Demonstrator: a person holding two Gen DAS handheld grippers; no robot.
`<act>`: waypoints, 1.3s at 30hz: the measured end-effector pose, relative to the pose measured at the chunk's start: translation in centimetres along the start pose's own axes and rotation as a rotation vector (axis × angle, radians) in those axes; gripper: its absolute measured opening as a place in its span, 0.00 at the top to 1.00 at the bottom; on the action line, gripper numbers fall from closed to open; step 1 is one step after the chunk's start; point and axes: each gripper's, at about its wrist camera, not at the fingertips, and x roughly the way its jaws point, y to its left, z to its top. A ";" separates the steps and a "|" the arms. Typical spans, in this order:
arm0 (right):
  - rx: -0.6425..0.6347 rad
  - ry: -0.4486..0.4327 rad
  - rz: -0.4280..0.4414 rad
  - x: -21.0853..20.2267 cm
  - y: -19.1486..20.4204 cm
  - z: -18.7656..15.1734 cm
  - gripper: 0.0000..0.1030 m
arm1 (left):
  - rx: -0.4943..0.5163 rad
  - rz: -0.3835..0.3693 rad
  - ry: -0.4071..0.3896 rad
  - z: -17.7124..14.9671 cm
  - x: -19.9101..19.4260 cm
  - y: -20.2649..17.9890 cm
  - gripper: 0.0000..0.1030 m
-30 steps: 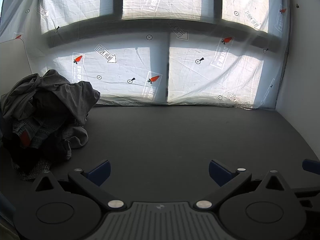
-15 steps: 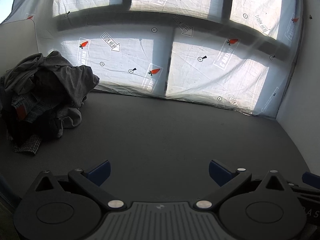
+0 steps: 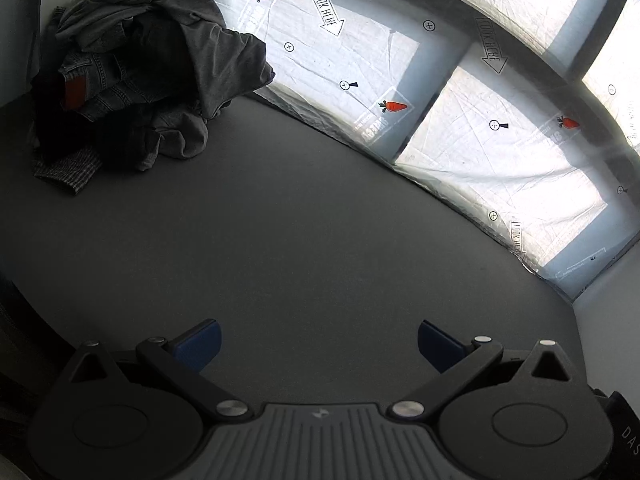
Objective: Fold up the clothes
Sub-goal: 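Reach both grippers into the clothes pile and grasp the grey sweatpants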
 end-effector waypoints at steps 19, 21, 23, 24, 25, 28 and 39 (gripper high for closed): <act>-0.246 -0.043 0.078 27.8 20.3 8.9 0.01 | 0.035 0.178 -0.307 28.9 8.6 13.5 0.11; -0.281 -0.040 0.118 31.2 23.0 10.0 0.04 | 0.065 0.207 -0.373 32.3 8.7 14.3 0.17; -0.302 -0.028 0.167 34.3 24.9 11.0 0.06 | 0.089 0.235 -0.428 35.0 8.8 14.8 0.22; -0.307 -0.022 0.197 35.7 25.5 11.3 0.06 | 0.103 0.242 -0.457 36.4 8.9 15.1 0.23; -0.308 -0.017 0.240 37.6 26.4 11.7 0.07 | 0.118 0.249 -0.487 37.9 9.1 15.4 0.24; -0.314 0.000 0.323 42.8 28.1 12.3 0.22 | 0.141 0.267 -0.529 41.1 10.0 17.3 0.26; -0.074 0.245 0.439 59.8 30.2 9.8 0.22 | 0.069 0.289 -0.483 45.1 14.3 22.6 0.48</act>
